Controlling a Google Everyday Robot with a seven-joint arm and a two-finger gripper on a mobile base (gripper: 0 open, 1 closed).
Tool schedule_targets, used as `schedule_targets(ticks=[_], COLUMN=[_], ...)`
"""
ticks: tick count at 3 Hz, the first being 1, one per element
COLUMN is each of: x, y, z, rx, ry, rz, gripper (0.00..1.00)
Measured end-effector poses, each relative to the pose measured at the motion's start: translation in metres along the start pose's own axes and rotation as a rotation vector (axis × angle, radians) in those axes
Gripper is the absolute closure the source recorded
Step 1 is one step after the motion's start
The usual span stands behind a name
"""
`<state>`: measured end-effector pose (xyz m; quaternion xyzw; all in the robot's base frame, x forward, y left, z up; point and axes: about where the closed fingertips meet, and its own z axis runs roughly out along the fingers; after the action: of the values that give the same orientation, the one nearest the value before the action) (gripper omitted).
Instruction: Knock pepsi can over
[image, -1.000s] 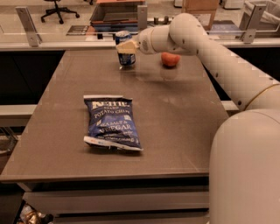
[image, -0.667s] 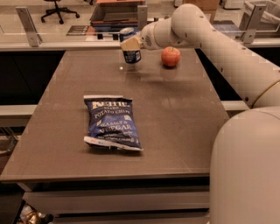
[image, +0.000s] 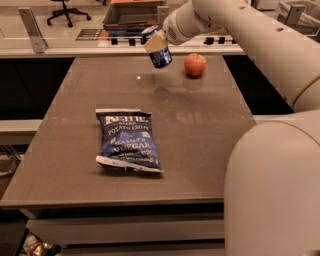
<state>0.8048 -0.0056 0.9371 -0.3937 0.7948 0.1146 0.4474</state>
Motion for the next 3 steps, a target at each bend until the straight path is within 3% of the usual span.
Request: schedule_targets(ticks=[1, 3], x=[0.003, 0.037], y=[0.005, 0.032], z=[-0.003, 0.03], rx=[-0.005, -0.125], ry=[0.131, 0.313], rz=[-0.041, -0.05], gripper=[1.0, 1.0])
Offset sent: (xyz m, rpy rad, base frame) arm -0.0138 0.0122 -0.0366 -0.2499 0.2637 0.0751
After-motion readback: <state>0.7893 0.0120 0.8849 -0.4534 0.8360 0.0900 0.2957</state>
